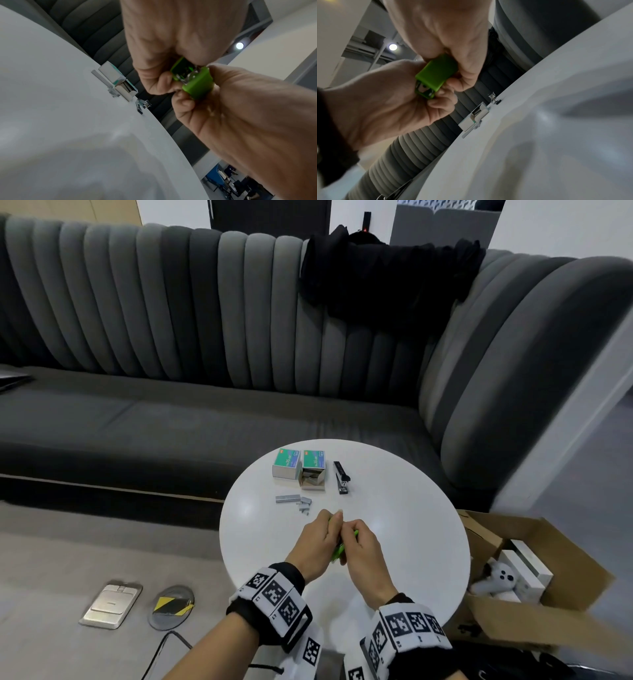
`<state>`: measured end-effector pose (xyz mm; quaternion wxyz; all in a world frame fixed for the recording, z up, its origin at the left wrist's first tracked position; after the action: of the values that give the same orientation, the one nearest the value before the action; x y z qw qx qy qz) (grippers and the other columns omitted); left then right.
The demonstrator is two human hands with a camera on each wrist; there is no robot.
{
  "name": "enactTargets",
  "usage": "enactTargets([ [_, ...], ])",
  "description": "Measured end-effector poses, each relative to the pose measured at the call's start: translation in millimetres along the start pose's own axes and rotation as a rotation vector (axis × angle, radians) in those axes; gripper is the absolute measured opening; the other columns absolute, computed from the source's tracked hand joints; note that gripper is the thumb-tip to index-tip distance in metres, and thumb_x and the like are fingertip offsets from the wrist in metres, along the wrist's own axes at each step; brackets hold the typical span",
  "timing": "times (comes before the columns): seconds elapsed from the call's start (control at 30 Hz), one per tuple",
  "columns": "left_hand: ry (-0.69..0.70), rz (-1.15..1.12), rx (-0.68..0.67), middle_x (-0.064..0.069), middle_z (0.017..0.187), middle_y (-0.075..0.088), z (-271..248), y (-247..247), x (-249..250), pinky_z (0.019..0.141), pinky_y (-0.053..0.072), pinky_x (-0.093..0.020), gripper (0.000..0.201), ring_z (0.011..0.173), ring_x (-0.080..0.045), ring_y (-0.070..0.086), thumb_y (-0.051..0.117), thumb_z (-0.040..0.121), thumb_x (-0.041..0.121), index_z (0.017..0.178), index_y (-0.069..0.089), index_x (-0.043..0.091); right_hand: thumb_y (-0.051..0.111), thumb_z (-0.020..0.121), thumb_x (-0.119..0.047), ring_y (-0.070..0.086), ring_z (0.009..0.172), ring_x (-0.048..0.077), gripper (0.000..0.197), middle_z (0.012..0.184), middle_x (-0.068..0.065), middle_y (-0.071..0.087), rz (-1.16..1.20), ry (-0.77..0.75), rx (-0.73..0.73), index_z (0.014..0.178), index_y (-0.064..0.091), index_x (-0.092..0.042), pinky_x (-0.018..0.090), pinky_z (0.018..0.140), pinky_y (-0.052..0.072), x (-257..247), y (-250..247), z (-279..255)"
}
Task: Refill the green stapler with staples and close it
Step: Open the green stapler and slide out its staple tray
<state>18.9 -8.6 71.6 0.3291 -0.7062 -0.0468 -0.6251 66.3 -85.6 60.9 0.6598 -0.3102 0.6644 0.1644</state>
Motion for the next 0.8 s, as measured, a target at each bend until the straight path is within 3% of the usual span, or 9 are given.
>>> enactTargets([
  [0.27, -0.013, -0.053, 0.048, 0.003, 0.066, 0.040, -1.4, 1.9, 0.2, 0.057, 0.031, -0.021, 0.037, 0.060, -0.010, 0.038, 0.028, 0.099, 0.033, 0.066, 0.034, 0.018, 0.043, 0.095, -0.027, 0.043, 0.056, 0.013, 0.029, 0.062, 0.000, 0.049, -0.003, -0.004, 0.046, 0.072, 0.046, -0.010, 0.027, 0.059, 0.038, 1.4, -0.7, -2.1],
  [0.47, -0.053, -0.061, 0.057, 0.003, 0.065, 0.042, -6.5, 6.0, -9.6, 0.058, 0.032, -0.023, 0.037, 0.059, -0.010, 0.040, 0.028, 0.099, 0.033, 0.066, 0.035, 0.017, 0.042, 0.096, -0.026, 0.045, 0.055, 0.011, 0.027, 0.067, 0.000, 0.051, 0.000, 0.031, 0.010, 0.075, 0.048, -0.009, 0.020, 0.055, 0.039, 10.6, 1.8, -6.1],
  [0.63, -0.071, -0.029, 0.033, 0.004, 0.064, 0.042, -11.8, 9.2, -15.0, 0.056, 0.033, -0.020, 0.037, 0.058, -0.010, 0.040, 0.027, 0.099, 0.033, 0.066, 0.034, 0.018, 0.041, 0.096, -0.026, 0.046, 0.056, 0.012, 0.027, 0.067, 0.002, 0.052, 0.014, 0.077, -0.023, 0.078, 0.049, -0.007, 0.020, 0.056, 0.041, 19.5, 3.7, -10.4],
  [0.8, -0.087, -0.039, -0.056, 0.004, 0.068, 0.045, -11.4, 9.8, -23.1, 0.059, 0.034, -0.022, 0.034, 0.061, -0.010, 0.042, 0.030, 0.097, 0.038, 0.070, 0.037, 0.019, 0.042, 0.096, -0.023, 0.059, 0.067, 0.016, 0.026, 0.075, 0.007, 0.060, 0.077, 0.101, -0.072, 0.085, 0.056, -0.005, 0.028, 0.068, 0.053, 30.4, 3.6, -8.7],
])
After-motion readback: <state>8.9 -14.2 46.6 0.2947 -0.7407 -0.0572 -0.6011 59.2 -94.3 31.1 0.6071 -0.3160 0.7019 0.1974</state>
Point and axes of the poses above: each hand's wrist, its own z-axis towards the middle knuckle, its own y-axis out of the palm, x = y × z, the point moved 6 cm from there along z, towards the middle knuckle
